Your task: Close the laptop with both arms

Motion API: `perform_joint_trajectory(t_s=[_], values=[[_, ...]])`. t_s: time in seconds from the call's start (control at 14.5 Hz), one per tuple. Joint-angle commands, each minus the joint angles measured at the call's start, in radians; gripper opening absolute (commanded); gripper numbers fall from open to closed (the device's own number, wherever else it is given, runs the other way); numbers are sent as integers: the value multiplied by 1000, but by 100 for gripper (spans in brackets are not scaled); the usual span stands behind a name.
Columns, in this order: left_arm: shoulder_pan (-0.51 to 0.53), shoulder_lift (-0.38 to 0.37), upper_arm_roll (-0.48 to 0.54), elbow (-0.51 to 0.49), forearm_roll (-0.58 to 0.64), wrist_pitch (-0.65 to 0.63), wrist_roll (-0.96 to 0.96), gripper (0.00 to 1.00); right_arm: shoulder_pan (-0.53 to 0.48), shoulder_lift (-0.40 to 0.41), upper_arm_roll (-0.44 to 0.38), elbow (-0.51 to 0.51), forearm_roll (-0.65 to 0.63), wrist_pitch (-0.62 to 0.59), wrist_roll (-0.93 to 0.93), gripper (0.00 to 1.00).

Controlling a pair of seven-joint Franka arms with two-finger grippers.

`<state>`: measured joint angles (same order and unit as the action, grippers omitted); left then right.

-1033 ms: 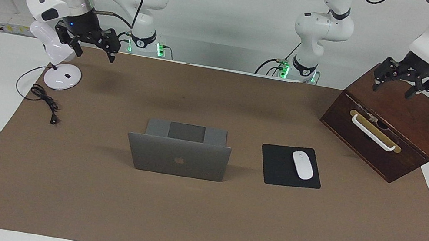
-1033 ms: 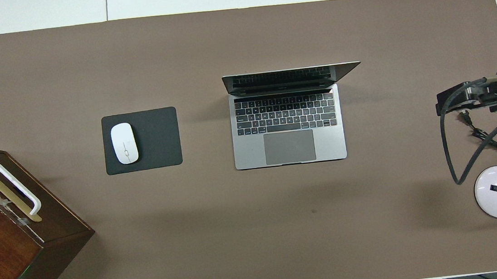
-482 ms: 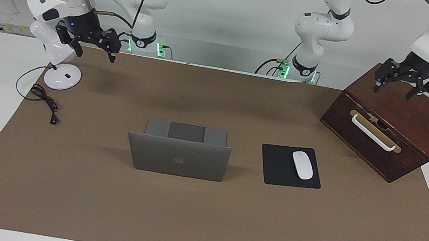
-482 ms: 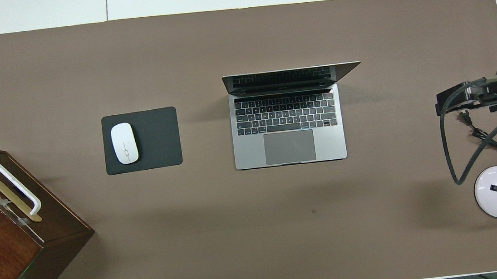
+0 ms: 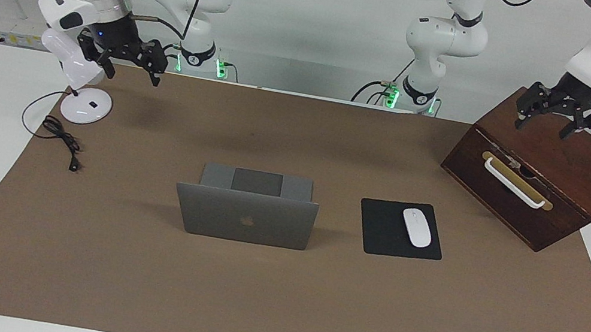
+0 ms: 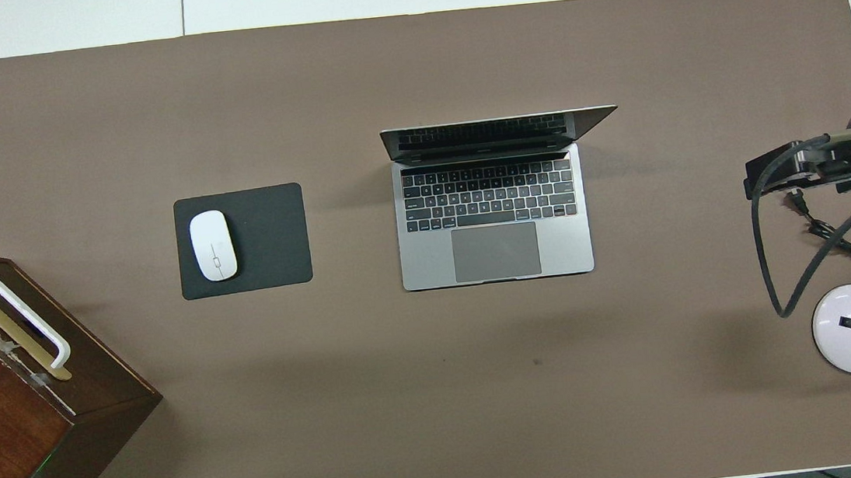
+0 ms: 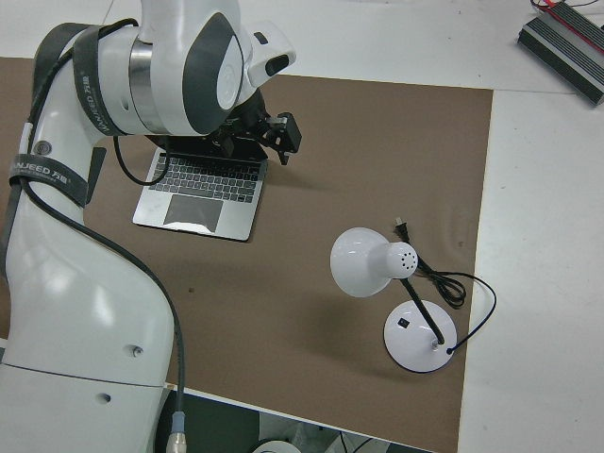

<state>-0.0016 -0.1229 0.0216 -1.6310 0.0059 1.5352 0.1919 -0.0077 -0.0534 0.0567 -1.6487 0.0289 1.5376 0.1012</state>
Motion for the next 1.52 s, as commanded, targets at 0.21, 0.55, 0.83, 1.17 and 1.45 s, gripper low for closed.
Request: perform_joint_trajectory(t_s=[0.21,0.55,0.83,1.17,1.45], values=[[11,-24,-5,-39,-4,6,-8,100,-11,-22,9,-26,14,4,8,100],[9,-27,-5,-50,-3,13,-6,100,-11,-22,9,-26,13,4,8,100],[-1,-26,-6,-52,-4,14,-8,100,-9,-22,14,-26,14,4,8,100],[-6,-27,-14,-52,-4,14,-8,100,-9,-16,15,-31,14,9,6,100],[-6,-31,-14,-58,-4,25,-8,100,-6,-14,15,-36,17,7,3,100]])
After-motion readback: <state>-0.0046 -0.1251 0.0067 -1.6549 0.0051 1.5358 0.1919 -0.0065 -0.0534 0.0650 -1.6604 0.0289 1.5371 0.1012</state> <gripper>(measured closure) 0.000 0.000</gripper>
